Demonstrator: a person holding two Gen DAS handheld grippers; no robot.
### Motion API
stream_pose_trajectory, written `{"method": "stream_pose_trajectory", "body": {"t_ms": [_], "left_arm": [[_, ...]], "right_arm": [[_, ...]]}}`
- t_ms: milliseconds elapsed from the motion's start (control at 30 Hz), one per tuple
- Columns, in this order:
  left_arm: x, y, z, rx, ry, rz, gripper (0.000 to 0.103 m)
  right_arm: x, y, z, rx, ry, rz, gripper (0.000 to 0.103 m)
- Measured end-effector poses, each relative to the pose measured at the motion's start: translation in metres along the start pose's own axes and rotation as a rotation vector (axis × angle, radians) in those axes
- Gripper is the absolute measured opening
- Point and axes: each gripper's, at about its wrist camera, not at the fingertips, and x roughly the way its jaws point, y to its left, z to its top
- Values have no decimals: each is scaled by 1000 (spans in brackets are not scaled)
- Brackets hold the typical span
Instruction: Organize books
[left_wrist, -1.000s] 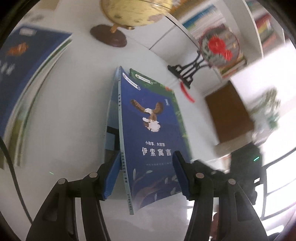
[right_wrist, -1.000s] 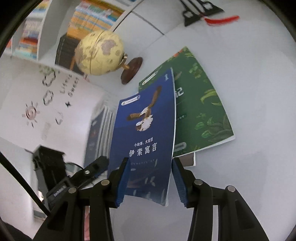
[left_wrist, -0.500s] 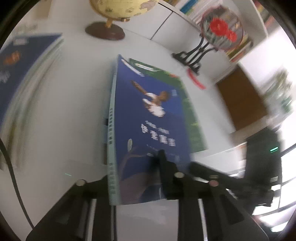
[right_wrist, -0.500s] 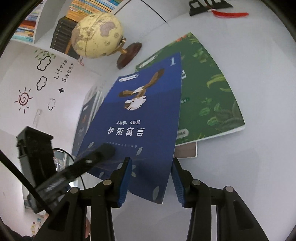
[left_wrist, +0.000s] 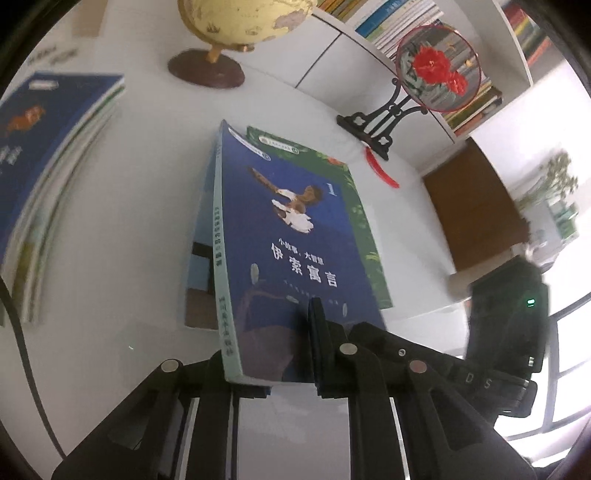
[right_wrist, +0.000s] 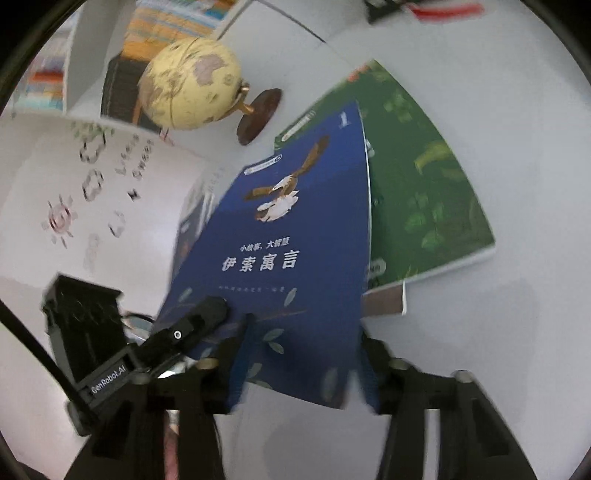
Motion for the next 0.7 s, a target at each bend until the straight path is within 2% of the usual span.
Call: {"method": "stream_pose_trajectory", "body": {"t_ms": [67,200,300,467,700], "left_arm": [[-3,-6,-2,36,-10,39,12],[-12,-19,-2,103,-28,102,13],[-22,-17,-1,97,-39,106,14],[-45,-13,1,105,-75,122,14],[-85,20,6,106,-94,91,15]], "right_arm": [[-2,7,-1,-56,2,-32,29],[-5,26,0,-167,-7,-94,29],[-7,42,0,-245,-13,-132,29],[-9,68,-2,-312,-36,-138,29],[7,121,-10,-377,-68,-173,29]]}}
